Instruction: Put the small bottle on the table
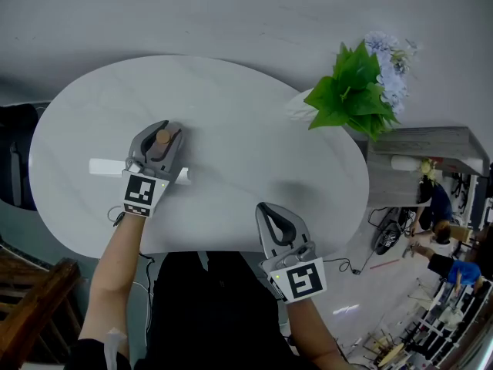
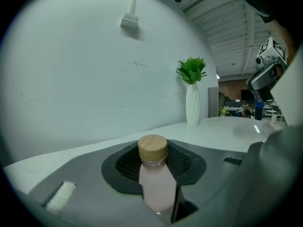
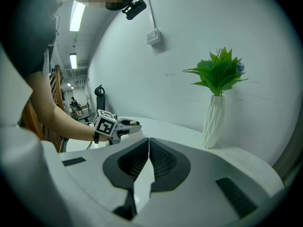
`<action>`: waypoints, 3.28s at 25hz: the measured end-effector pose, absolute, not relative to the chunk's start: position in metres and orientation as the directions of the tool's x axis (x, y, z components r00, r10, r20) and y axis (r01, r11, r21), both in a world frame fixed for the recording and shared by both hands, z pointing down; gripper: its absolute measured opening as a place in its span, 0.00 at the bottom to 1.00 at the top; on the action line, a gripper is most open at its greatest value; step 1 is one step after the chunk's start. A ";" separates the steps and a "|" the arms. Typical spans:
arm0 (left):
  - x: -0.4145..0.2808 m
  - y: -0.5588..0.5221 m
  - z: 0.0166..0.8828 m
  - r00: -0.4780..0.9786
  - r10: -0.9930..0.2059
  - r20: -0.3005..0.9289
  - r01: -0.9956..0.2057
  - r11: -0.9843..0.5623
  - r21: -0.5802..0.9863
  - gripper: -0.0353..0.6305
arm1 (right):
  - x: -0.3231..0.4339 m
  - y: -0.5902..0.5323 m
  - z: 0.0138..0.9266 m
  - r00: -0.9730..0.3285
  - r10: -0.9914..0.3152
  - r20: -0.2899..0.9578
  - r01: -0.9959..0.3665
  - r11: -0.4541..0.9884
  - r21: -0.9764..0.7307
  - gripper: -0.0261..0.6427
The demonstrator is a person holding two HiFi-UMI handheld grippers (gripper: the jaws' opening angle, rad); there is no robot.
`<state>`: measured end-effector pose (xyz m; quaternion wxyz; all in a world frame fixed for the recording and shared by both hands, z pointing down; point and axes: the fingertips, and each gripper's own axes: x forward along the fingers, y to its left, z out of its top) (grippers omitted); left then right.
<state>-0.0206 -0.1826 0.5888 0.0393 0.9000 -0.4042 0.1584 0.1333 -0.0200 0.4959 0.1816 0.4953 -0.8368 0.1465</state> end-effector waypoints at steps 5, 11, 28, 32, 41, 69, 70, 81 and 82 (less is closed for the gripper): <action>-0.019 -0.182 0.588 0.625 -0.717 0.307 -0.745 -0.666 -0.040 0.27 | 0.138 -0.013 0.496 -0.432 -0.782 0.448 -0.891 0.447 -0.079 0.05; -0.018 -0.183 0.589 0.625 -0.715 0.313 -0.743 -0.668 -0.042 0.31 | 0.143 -0.010 0.496 -0.419 -0.788 0.450 -0.896 0.439 -0.066 0.05; -0.016 -0.190 0.584 0.625 -0.714 0.315 -0.743 -0.668 -0.038 0.42 | 0.144 -0.011 0.494 -0.414 -0.796 0.442 -0.900 0.432 -0.066 0.05; -0.016 -0.189 0.582 0.627 -0.711 0.318 -0.740 -0.671 -0.041 0.42 | 0.141 -0.011 0.493 -0.421 -0.798 0.432 -0.898 0.435 -0.073 0.05; -0.021 -0.180 0.563 0.613 -0.723 0.318 -0.753 -0.657 -0.044 0.42 | 0.135 -0.010 0.479 -0.442 -0.804 0.398 -0.886 0.460 -0.055 0.05; -0.111 -0.141 0.463 0.453 -0.838 0.303 -0.870 -0.490 -0.056 0.08 | 0.097 -0.011 0.429 -0.509 -0.810 0.290 -0.845 0.535 0.011 0.05; -0.115 -0.141 0.455 0.449 -0.845 0.290 -0.875 -0.482 -0.052 0.08 | 0.097 -0.013 0.426 -0.508 -0.813 0.283 -0.845 0.534 0.018 0.05; -0.149 -0.130 0.384 0.422 -0.892 0.162 -0.898 -0.436 -0.062 0.07 | 0.085 -0.035 0.406 -0.534 -0.809 0.245 -0.827 0.560 0.044 0.05; -0.151 -0.127 0.376 0.421 -0.895 0.146 -0.899 -0.434 -0.066 0.07 | 0.084 -0.037 0.406 -0.536 -0.808 0.244 -0.827 0.561 0.041 0.05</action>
